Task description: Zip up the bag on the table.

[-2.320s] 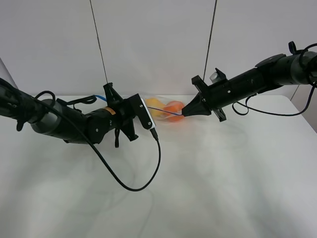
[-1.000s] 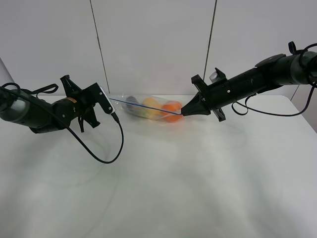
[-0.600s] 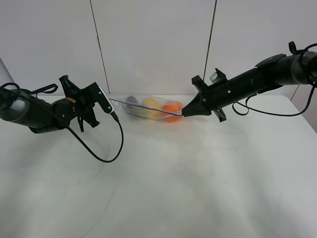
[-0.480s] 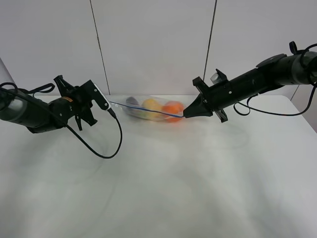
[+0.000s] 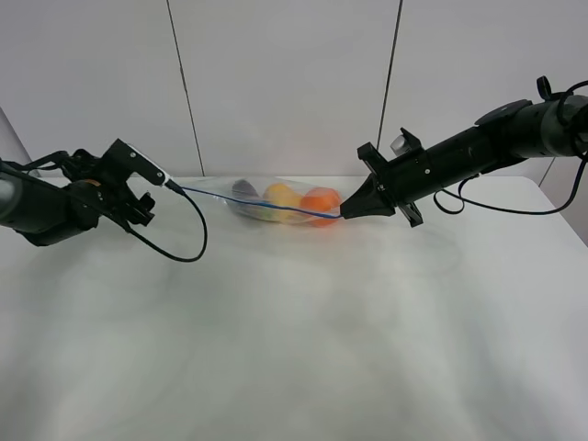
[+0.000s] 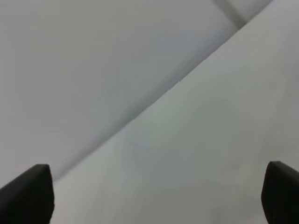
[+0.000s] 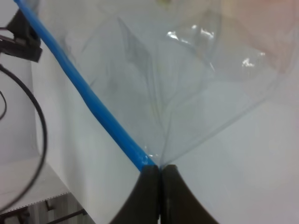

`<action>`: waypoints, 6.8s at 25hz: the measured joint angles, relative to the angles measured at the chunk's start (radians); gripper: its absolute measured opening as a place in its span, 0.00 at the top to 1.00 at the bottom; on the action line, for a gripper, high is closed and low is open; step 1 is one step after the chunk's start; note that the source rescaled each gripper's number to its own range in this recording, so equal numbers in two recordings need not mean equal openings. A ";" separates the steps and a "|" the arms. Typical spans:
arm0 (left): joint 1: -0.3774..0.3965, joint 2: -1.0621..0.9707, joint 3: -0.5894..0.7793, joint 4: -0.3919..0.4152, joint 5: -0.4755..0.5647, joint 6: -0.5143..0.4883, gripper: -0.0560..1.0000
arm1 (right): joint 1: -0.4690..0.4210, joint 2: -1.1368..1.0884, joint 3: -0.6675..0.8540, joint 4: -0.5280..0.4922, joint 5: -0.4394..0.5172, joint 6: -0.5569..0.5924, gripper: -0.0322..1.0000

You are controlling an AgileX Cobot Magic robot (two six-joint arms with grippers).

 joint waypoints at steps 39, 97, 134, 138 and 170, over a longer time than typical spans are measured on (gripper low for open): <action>0.195 -0.070 -0.378 0.337 1.720 -1.039 0.00 | 0.000 0.000 0.000 0.000 0.003 -0.001 0.97; 0.118 -1.931 0.479 0.406 1.723 -1.057 0.00 | 0.000 0.000 0.000 -0.008 0.019 -0.003 0.97; 0.113 -2.029 0.480 0.404 1.724 -1.057 0.00 | -0.067 0.000 -0.316 -0.997 0.153 0.397 0.01; 0.113 -2.029 0.480 0.404 1.724 -1.057 0.00 | -0.071 -0.046 -0.223 -0.981 0.153 0.399 0.01; 0.113 -2.029 0.480 0.403 1.724 -1.057 0.00 | -0.070 -1.983 0.936 -0.983 -0.045 0.426 0.01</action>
